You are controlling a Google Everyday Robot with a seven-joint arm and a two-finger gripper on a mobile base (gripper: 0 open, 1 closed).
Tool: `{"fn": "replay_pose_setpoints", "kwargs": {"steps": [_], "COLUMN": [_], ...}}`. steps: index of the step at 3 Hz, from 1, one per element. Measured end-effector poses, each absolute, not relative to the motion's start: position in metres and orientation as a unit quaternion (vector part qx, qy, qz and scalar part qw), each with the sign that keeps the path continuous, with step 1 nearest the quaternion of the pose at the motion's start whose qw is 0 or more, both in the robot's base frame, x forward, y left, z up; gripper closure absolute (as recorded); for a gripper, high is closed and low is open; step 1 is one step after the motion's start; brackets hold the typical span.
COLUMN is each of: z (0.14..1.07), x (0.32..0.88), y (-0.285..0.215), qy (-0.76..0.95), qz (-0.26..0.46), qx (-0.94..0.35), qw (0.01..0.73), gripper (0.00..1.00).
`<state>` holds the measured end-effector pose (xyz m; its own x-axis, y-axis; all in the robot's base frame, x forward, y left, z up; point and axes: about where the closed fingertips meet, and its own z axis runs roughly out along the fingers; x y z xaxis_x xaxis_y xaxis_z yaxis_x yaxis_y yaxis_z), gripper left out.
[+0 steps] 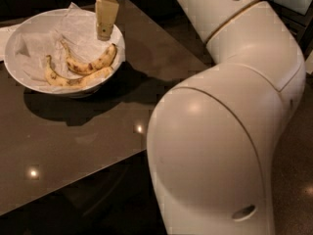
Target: Pick banana from white bowl
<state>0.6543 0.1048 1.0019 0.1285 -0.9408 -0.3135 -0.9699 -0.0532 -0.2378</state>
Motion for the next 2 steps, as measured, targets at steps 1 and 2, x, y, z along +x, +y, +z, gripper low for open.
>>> {"fn": "replay_pose_setpoints", "kwargs": {"steps": [1, 2], "z": [0.99, 0.976], "x": [0.658, 0.661], "y": [0.119, 0.134], "qy": [0.655, 0.649], "qz": [0.03, 0.022], "qx": [-0.733, -0.742], "qw": [0.183, 0.166], "gripper": [0.34, 0.44]}}
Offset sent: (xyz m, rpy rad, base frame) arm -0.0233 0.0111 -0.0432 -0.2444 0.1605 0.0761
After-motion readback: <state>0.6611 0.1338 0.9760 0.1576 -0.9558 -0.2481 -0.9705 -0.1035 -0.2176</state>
